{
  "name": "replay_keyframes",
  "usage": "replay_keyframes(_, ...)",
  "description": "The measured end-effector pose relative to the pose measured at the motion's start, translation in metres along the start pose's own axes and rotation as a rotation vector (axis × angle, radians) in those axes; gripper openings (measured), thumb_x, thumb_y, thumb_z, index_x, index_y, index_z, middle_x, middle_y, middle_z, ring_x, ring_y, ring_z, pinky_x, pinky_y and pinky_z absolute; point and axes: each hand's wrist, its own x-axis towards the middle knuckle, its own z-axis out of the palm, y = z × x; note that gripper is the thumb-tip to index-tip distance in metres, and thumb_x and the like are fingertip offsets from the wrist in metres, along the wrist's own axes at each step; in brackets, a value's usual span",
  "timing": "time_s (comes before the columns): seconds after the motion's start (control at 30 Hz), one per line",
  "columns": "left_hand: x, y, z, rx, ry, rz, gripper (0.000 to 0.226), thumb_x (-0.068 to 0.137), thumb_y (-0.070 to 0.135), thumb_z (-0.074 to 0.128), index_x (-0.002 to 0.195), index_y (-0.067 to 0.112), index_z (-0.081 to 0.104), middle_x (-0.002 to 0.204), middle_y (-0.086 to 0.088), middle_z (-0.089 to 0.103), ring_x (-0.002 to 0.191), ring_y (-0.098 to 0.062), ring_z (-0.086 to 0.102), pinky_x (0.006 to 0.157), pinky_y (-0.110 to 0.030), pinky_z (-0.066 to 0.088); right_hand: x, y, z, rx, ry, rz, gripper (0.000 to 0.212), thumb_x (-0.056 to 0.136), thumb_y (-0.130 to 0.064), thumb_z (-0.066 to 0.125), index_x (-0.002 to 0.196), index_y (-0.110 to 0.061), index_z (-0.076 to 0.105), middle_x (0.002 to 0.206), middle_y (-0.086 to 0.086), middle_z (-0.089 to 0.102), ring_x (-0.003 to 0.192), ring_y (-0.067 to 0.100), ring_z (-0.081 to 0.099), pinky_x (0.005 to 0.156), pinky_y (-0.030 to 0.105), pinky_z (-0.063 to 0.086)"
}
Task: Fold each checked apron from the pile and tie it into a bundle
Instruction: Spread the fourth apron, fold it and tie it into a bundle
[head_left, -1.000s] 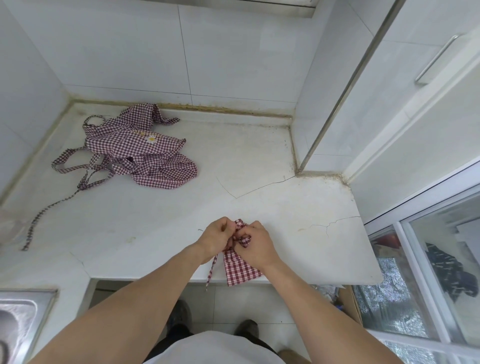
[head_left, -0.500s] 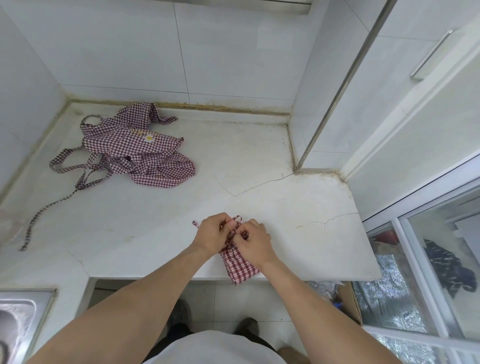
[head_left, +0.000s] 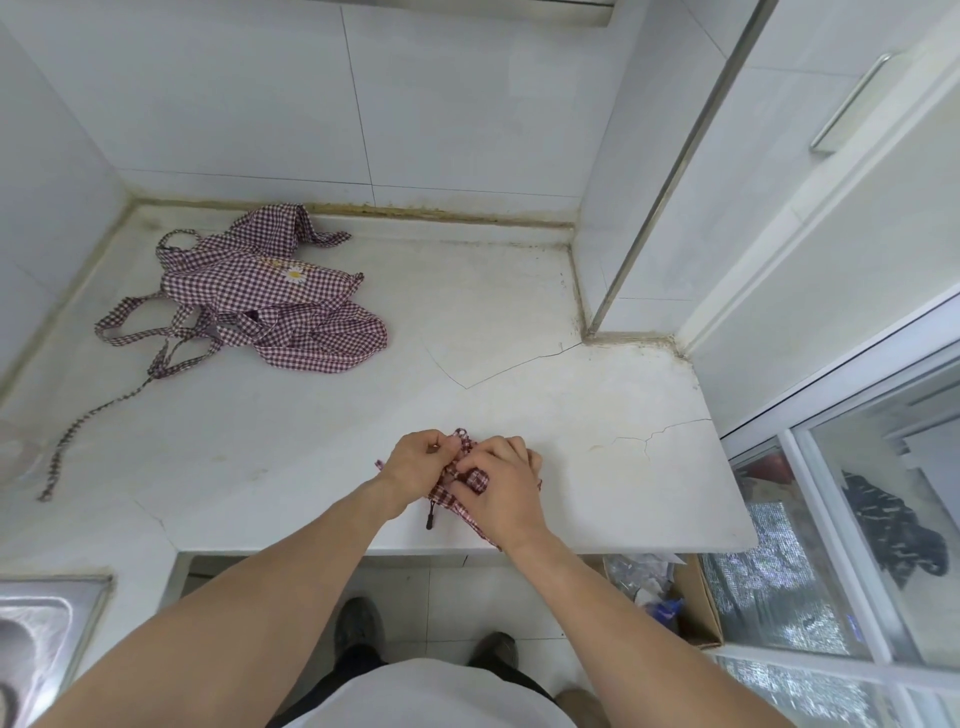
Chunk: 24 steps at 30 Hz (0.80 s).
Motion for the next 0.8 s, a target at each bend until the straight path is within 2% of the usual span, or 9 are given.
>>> replay_keyframes(0.13,0.0,-0.002,0.0,-0.001,0.127,-0.031,0.031,0.099,0.03,0.061,0.079,0.008,0.067,0.078,-0.006,0.061,0.072,-0.018,0.051,0.066,-0.028,0.043,0.001,-0.004,-0.003,-0.004,-0.073,-0.014,0.005,0.075,-0.026,0.075,0.074,-0.024,0.071,0.086,-0.012,0.063,0.095,0.015,0.048,0.084,0.026,0.021)
replay_keyframes(0.23,0.002,-0.003,0.003,-0.001,0.208,-0.05,0.031,0.096,0.032,0.064,0.081,0.006,0.072,0.079,-0.005,0.066,0.072,-0.018,0.055,0.069,-0.031,0.048,0.0,-0.007,-0.01,0.033,-0.11,0.017,0.002,0.072,-0.022,0.069,0.071,-0.021,0.067,0.077,-0.011,0.067,0.086,0.014,0.052,0.082,0.026,0.031)
replay_keyframes(0.3,0.003,-0.004,0.005,-0.02,0.256,-0.068,0.03,0.096,0.033,0.065,0.08,0.008,0.072,0.078,-0.004,0.067,0.071,-0.019,0.057,0.071,-0.034,0.051,0.0,-0.007,-0.016,0.134,-0.205,0.077,0.009,0.081,-0.02,0.068,0.073,-0.021,0.064,0.063,-0.01,0.063,0.065,0.008,0.055,0.069,0.02,0.038)
replay_keyframes(0.4,0.005,-0.003,0.004,-0.087,0.316,-0.11,0.026,0.095,0.032,0.065,0.083,0.01,0.074,0.078,-0.005,0.068,0.067,-0.019,0.06,0.065,-0.031,0.053,-0.002,-0.005,-0.021,0.143,-0.311,0.076,0.032,0.095,-0.028,0.062,0.064,-0.029,0.054,0.044,-0.012,0.046,0.046,0.008,0.045,0.051,0.015,0.031)
replay_keyframes(0.5,0.005,-0.002,0.0,-0.157,0.356,-0.141,0.023,0.095,0.027,0.066,0.083,0.008,0.071,0.077,-0.006,0.066,0.066,-0.018,0.06,0.057,-0.023,0.05,-0.003,0.002,-0.025,0.109,-0.307,0.075,0.043,0.098,-0.028,0.059,0.056,-0.022,0.048,0.042,-0.007,0.038,0.046,0.012,0.037,0.051,0.025,0.032)
replay_keyframes(0.6,0.005,-0.002,-0.006,-0.217,0.386,-0.187,0.022,0.098,0.021,0.063,0.079,0.01,0.066,0.073,-0.007,0.065,0.056,-0.017,0.063,0.056,-0.027,0.057,-0.003,0.007,-0.033,0.016,-0.351,0.098,0.046,0.096,-0.026,0.058,0.054,-0.014,0.044,0.044,-0.005,0.033,0.046,0.012,0.033,0.057,0.037,0.041)
replay_keyframes(0.7,0.006,-0.004,-0.012,-0.231,0.424,-0.22,0.018,0.099,0.022,0.06,0.089,0.007,0.065,0.074,-0.01,0.065,0.055,-0.019,0.063,0.055,-0.03,0.061,-0.002,0.012,-0.041,-0.017,-0.413,0.153,0.045,0.097,-0.028,0.057,0.056,-0.01,0.048,0.047,-0.004,0.038,0.049,0.012,0.036,0.059,0.038,0.043)
replay_keyframes(0.8,0.007,-0.007,-0.014,-0.215,0.476,-0.224,0.02,0.1,0.024,0.059,0.095,0.005,0.066,0.072,-0.01,0.065,0.054,-0.019,0.062,0.05,-0.027,0.059,-0.002,0.018,-0.05,-0.009,-0.479,0.201,0.044,0.097,-0.028,0.057,0.057,-0.011,0.049,0.049,-0.005,0.04,0.05,0.011,0.037,0.057,0.034,0.037)
